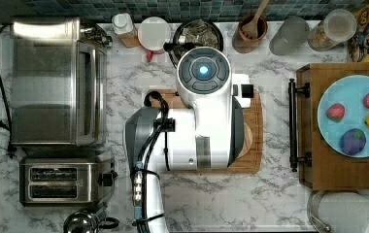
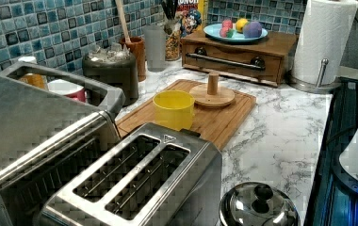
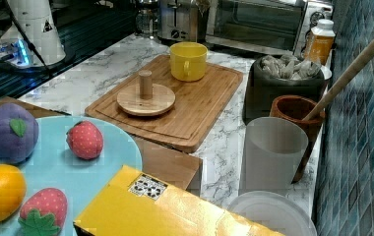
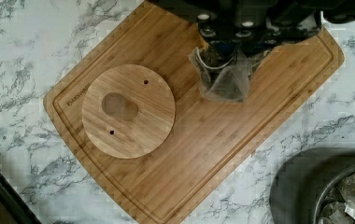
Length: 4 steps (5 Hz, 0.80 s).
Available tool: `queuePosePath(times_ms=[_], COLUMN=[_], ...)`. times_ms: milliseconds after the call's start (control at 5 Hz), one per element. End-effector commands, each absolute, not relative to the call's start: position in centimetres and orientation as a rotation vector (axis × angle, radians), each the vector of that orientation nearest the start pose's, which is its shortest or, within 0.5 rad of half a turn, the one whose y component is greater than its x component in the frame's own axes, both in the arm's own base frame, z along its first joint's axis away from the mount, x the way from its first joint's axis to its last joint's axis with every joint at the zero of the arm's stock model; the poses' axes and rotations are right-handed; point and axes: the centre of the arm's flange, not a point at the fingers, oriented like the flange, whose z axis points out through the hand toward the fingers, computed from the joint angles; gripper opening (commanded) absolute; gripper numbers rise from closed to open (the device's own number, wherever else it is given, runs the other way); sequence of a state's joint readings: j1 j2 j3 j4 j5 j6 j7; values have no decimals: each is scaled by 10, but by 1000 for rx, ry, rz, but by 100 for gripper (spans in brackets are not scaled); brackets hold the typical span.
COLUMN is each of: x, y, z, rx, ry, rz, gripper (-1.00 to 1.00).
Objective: Put the tea in the cup.
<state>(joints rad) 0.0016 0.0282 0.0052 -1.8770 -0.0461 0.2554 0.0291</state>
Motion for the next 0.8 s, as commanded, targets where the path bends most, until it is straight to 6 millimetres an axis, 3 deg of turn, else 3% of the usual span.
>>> queuePosePath(times_ms=[200, 600, 800], x=[549, 504, 498], y=[9, 46, 59], z=[481, 471, 460], rx=[-2992, -3044, -3069], ry=[1179, 889, 782], rz=[43, 0, 14], gripper=[-100, -100, -100])
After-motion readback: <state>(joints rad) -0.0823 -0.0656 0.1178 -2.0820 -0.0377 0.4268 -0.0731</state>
